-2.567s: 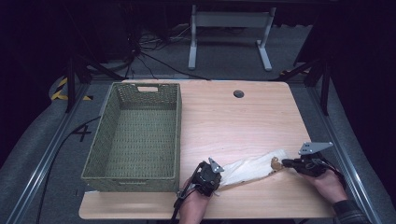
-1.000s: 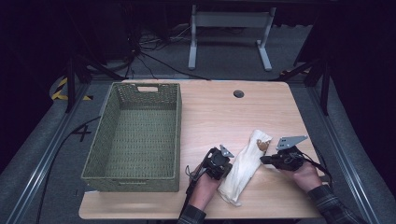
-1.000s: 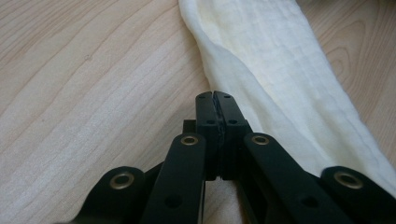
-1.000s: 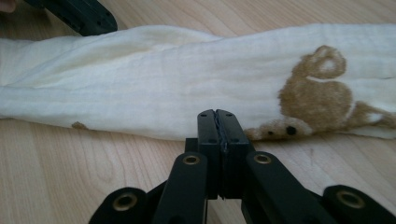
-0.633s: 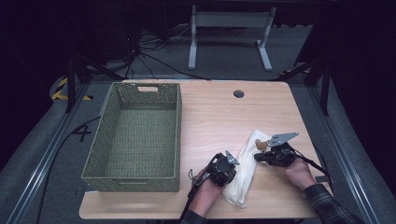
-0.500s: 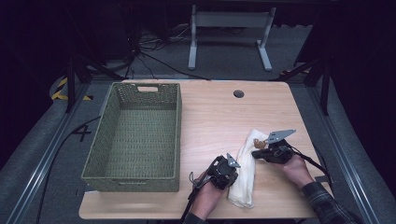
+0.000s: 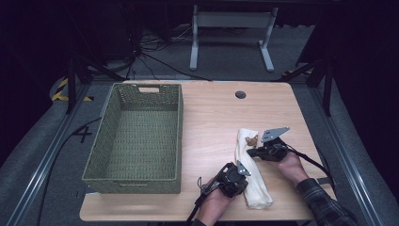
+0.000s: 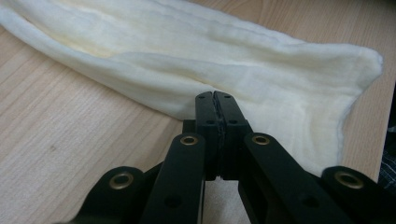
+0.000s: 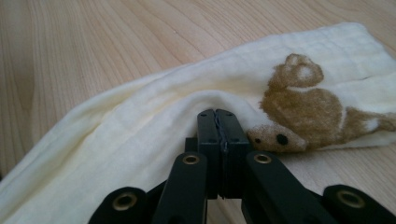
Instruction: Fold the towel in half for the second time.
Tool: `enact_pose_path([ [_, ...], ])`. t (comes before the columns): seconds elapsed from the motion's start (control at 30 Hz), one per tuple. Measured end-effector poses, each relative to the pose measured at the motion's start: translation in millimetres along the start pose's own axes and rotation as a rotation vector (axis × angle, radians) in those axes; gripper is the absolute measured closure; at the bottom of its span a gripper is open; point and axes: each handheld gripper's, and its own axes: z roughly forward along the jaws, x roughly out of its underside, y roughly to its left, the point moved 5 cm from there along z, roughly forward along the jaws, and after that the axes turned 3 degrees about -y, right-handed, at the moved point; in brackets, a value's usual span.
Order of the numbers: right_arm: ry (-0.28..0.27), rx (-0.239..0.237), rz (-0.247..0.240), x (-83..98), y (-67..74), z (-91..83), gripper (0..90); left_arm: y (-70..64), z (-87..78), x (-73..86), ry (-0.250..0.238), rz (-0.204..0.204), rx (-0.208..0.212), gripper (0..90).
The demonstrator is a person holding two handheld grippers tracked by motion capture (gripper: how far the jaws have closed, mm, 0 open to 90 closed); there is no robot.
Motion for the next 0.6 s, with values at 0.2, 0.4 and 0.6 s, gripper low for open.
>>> enact_pose_path([
  [0.2, -0.034, -0.054, -0.036, -0.8, 9.5, -22.3, 74.6, 14.2, -14.5, -8.0, 0.006, 0.036, -0.032, 73.7],
  [0.4, -0.018, -0.134, -0.106, 9.0, 33.5, -38.2, 53.8, 31.0, -22.1, -13.8, 0.016, 0.027, -0.034, 58.5],
  [0.6, -0.001, -0.193, -0.206, 17.0, 62.4, -42.7, 33.9, 47.6, -31.7, -15.8, -0.006, 0.035, -0.051, 45.5],
])
